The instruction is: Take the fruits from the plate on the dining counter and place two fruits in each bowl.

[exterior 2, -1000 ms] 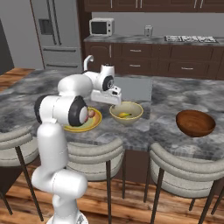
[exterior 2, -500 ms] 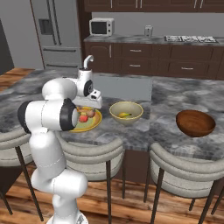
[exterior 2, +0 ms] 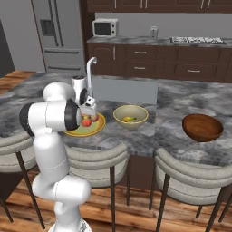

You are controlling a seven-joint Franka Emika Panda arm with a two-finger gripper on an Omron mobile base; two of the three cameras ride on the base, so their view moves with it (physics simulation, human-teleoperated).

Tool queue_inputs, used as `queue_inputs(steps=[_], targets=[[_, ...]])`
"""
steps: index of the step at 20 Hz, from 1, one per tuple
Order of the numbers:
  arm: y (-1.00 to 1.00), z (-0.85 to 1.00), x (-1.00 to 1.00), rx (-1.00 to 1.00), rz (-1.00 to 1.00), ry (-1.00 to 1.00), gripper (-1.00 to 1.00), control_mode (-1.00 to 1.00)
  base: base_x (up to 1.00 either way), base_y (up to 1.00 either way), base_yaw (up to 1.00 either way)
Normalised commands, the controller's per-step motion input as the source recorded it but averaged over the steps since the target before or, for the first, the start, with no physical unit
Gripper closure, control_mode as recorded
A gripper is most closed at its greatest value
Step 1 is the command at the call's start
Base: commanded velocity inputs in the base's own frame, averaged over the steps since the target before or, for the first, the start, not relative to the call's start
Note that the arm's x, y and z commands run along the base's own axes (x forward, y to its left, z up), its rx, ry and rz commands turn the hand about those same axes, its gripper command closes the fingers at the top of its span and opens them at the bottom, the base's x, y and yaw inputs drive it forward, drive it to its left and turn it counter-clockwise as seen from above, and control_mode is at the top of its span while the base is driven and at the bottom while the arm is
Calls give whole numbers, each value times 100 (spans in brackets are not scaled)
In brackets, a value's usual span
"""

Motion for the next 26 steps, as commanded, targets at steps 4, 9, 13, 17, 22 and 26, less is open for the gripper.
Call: queue_inputs(steps=[4, 9, 13, 17, 22, 26], targets=[[16, -14, 29, 0, 1, 0, -100, -100, 0, 0, 0], [0, -29, 25, 0, 2, 0, -100, -100, 0, 0, 0], [-3, -27, 25, 0, 5, 0, -100, -100, 0, 0, 0], [-1, -26, 27, 0, 8, 0, -100, -100, 0, 0, 0], [-5, -16, 1, 0, 5, 0, -100, -100, 0, 0, 0], [-2, -22, -12, 0, 1, 0, -100, -100, 0, 0, 0]])
